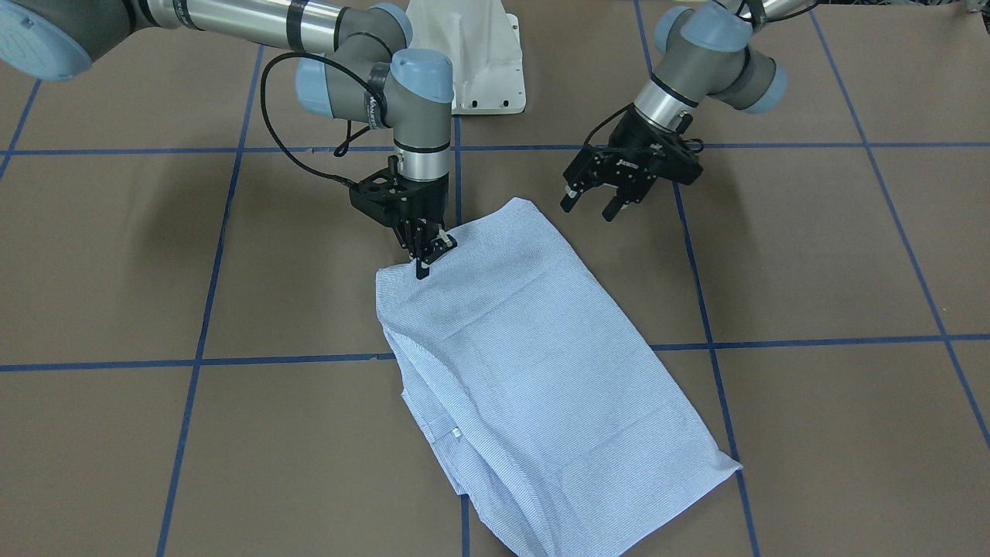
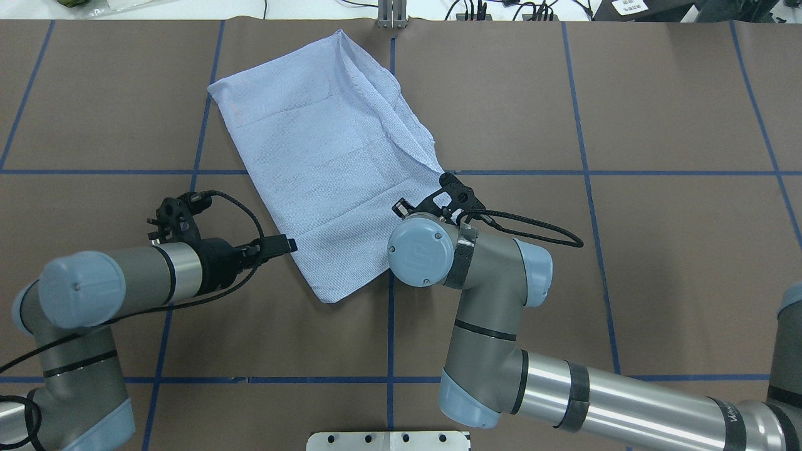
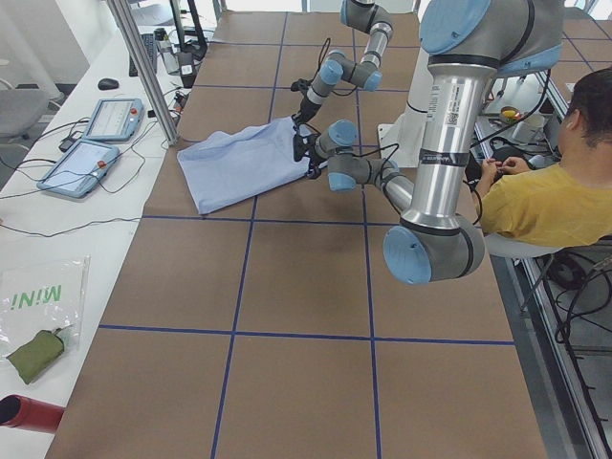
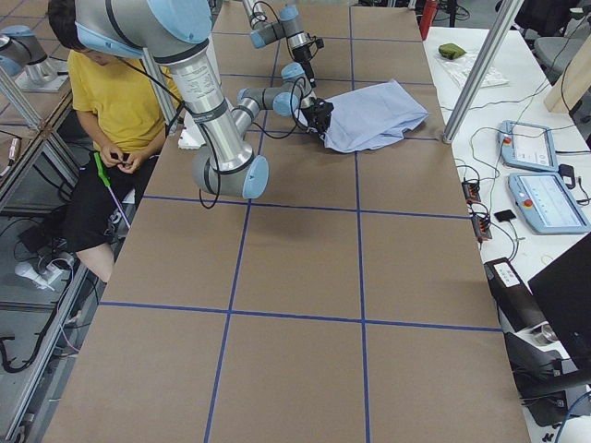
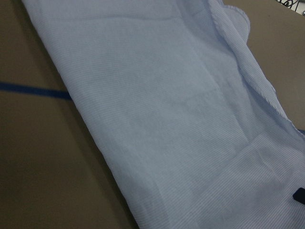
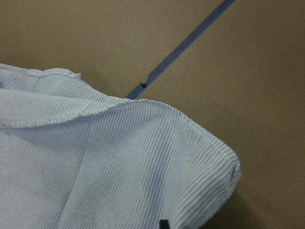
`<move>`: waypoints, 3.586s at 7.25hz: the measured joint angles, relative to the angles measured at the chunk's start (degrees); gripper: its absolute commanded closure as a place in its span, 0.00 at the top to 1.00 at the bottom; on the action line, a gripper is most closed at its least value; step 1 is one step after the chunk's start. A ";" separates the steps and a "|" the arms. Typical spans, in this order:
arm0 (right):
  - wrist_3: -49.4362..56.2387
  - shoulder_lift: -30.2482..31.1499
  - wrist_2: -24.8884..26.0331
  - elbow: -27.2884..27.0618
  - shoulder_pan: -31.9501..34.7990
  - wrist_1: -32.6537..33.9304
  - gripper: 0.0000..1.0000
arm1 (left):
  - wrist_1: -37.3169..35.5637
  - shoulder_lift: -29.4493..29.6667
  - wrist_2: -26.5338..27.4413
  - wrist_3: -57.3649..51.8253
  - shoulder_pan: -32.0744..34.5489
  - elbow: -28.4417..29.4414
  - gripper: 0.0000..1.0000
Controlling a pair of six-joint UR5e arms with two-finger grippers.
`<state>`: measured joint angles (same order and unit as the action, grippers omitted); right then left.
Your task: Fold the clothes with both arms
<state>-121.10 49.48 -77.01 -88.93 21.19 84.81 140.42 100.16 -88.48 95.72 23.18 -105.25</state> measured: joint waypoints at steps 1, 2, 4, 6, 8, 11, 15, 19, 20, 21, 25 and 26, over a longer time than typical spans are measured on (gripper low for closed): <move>-0.01 0.03 0.15 -0.09 0.00 0.00 0.00 | -1.05 0.51 2.34 5.81 -2.32 0.24 0.74; -0.01 0.04 0.33 -0.20 0.00 0.00 0.00 | -4.05 2.25 3.95 9.40 -4.12 0.49 0.74; -0.07 0.01 0.50 -0.27 0.00 0.00 0.00 | -10.05 5.93 5.16 11.93 -6.69 0.90 0.74; -0.09 0.08 0.54 -0.32 0.00 0.00 0.00 | -11.37 6.77 5.32 12.29 -7.95 1.78 0.69; -0.10 0.14 0.55 -0.32 0.00 0.00 0.00 | -11.65 7.81 5.36 12.37 -8.11 3.28 0.61; -0.10 0.10 0.55 -0.36 -0.01 -0.06 0.00 | -11.74 9.17 6.49 12.38 -8.02 4.28 0.40; 0.06 0.93 0.55 -1.94 0.01 -0.03 0.00 | -11.67 10.13 8.12 12.25 -7.96 4.26 0.00; 0.23 9.98 1.90 -19.40 -4.02 5.72 0.00 | -11.80 11.78 6.43 11.62 -7.89 0.19 0.00; 0.04 10.80 3.26 -25.55 -6.86 11.59 0.00 | -11.84 11.52 4.60 11.48 -7.88 -2.83 0.00; -0.38 11.05 5.09 -30.77 -10.51 17.35 0.00 | -12.26 10.80 2.63 11.34 -7.95 -6.68 0.00; -6.57 10.70 10.51 -43.43 -21.65 35.20 0.00 | -19.10 2.18 -3.72 11.24 -7.90 -25.97 0.00; -7.28 10.43 10.77 -45.23 -22.29 38.19 0.00 | -20.94 1.48 -4.34 11.22 -7.86 -27.66 0.00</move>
<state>-128.38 59.91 -66.24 -134.16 -1.10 123.00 119.48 101.65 -92.82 106.94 15.32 -132.91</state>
